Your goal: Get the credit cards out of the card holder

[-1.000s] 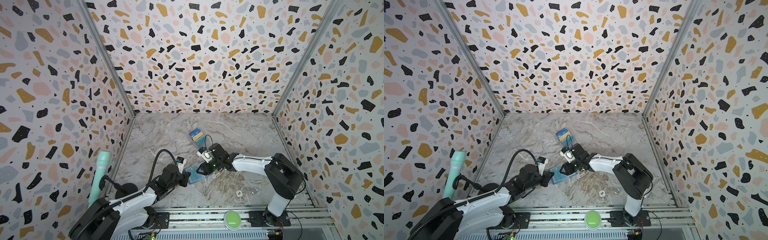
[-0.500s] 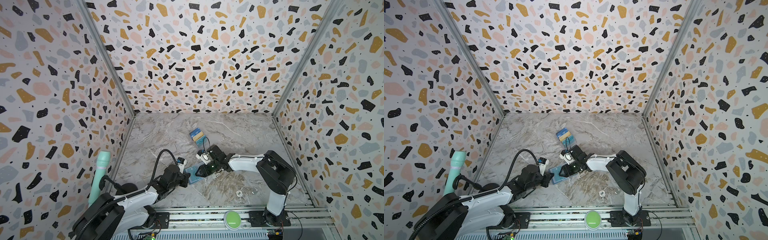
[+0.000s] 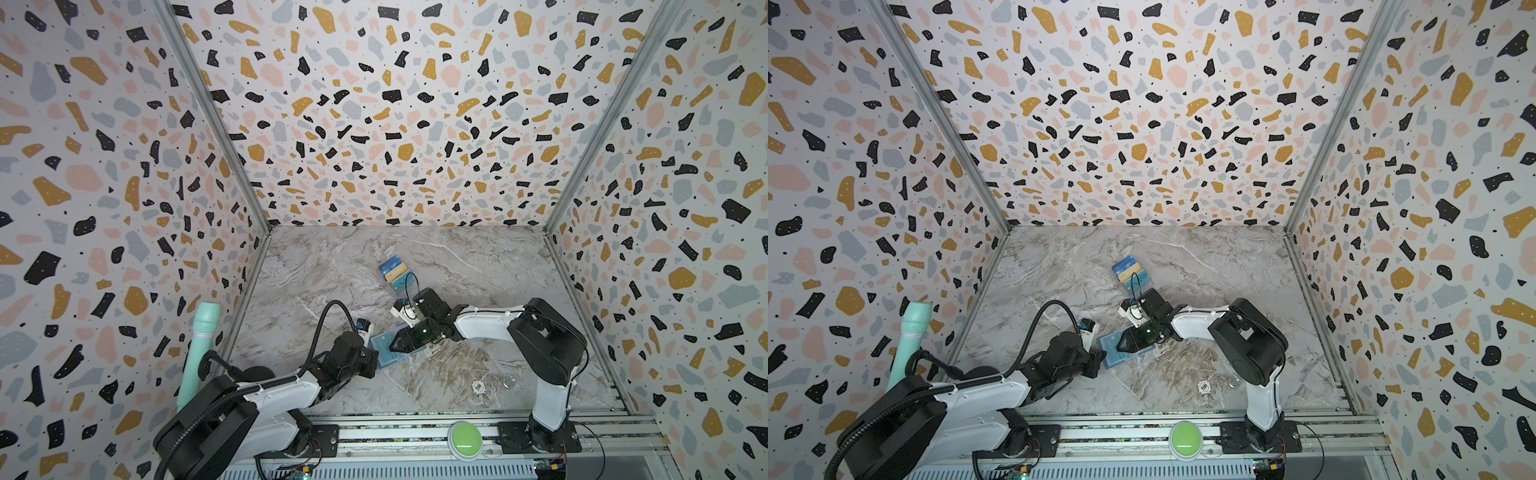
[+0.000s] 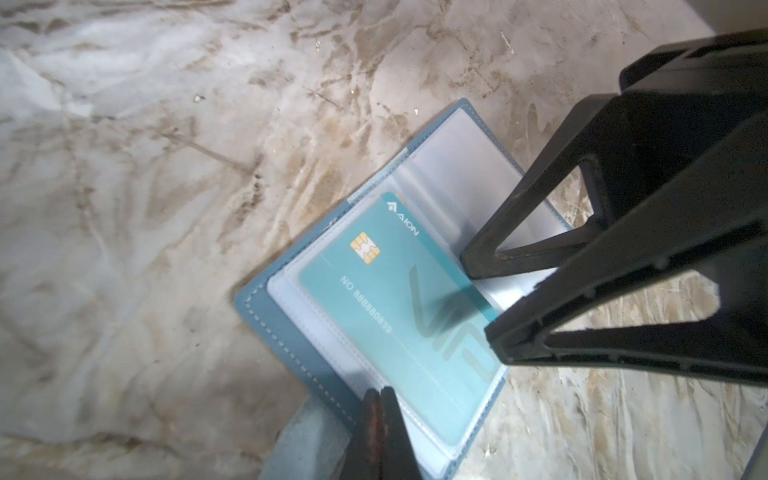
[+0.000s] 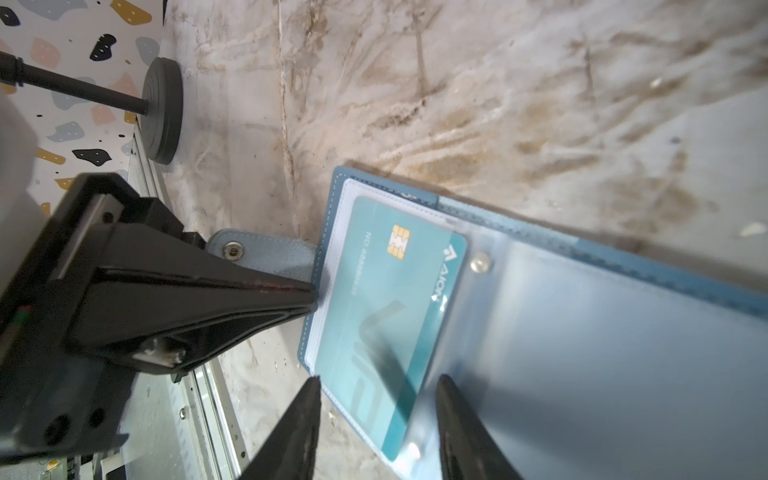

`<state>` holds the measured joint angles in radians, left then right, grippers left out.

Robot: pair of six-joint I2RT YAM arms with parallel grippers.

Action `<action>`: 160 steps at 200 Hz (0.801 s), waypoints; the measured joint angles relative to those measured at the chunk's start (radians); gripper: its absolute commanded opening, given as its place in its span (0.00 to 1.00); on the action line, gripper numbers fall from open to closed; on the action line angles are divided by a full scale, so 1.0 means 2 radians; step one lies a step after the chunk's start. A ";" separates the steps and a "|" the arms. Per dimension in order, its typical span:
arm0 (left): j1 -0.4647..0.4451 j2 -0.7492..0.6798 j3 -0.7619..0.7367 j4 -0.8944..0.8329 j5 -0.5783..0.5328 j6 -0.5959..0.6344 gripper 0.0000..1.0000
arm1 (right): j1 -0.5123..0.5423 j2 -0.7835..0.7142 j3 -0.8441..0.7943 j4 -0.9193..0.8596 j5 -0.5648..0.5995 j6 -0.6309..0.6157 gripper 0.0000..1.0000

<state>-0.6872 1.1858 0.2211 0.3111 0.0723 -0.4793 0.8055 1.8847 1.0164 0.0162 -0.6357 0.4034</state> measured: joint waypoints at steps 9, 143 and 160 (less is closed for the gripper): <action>-0.003 0.001 0.001 0.000 -0.004 0.000 0.00 | -0.001 0.001 0.000 0.001 -0.004 0.000 0.46; -0.022 0.017 0.010 0.002 -0.028 0.000 0.00 | -0.023 0.014 -0.005 0.046 -0.087 0.031 0.43; -0.022 0.018 0.011 0.002 -0.028 0.000 0.00 | -0.026 0.018 -0.008 0.055 -0.101 0.036 0.43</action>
<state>-0.7307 1.2217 0.2436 0.3161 0.0158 -0.4793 0.7536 1.9202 1.0012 0.1261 -0.8371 0.4755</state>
